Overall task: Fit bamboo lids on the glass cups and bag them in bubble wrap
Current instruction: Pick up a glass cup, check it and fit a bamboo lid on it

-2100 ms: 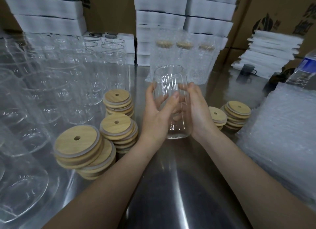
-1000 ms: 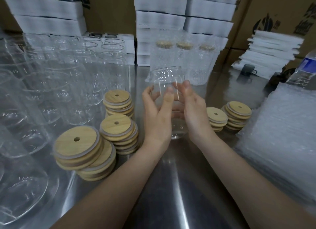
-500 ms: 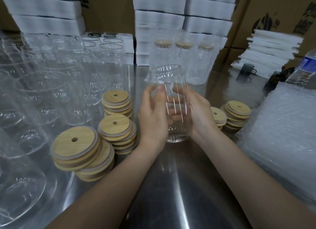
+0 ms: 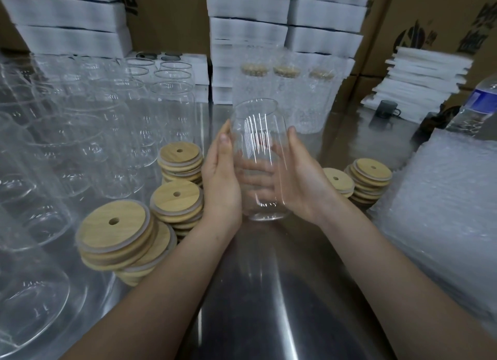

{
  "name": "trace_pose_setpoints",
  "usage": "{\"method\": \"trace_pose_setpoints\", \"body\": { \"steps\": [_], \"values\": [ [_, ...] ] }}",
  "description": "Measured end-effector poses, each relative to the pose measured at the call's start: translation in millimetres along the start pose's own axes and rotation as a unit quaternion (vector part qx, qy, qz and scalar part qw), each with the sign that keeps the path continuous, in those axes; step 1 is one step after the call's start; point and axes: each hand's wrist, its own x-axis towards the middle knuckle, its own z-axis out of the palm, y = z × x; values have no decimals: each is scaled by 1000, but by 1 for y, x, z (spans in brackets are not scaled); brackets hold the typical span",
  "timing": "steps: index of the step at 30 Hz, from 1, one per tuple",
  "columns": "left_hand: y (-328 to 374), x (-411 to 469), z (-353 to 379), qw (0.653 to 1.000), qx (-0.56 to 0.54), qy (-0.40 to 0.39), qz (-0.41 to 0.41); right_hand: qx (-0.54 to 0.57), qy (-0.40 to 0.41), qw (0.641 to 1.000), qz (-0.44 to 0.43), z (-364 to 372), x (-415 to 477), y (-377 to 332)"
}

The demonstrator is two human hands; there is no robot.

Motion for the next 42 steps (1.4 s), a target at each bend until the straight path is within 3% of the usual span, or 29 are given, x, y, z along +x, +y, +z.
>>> {"method": "trace_pose_setpoints", "body": {
  "steps": [2, 8, 15, 22, 27, 35, 39, 42],
  "values": [
    [1, -2, 1, 999, -24, 20, -24, -26, -4, 1000, -13, -1, 0, -1],
    [3, -11, 12, 996, -39, 0, -86, -52, 102, 990, -85, 1, 6, 3],
    [0, -25, 20, 994, 102, -44, 1, -117, 207, 951, -198, 11, 2, 5],
    [-5, -22, 14, 979, 173, -4, 105, -135, 215, 952, -174, 13, 0, 7],
    [-1, -24, 16, 988, 136, -6, 74, -101, 230, 954, -162, 7, 4, 3],
    [8, -20, 17, 996, -10, -47, -76, -75, 246, 954, -156, 0, -1, -5],
    [6, -12, 12, 994, 50, -74, -67, -121, 246, 943, -188, -3, -2, -9],
    [5, -14, 11, 992, 74, -94, -48, -97, 163, 961, -202, -7, -4, -14]
  ]
}}
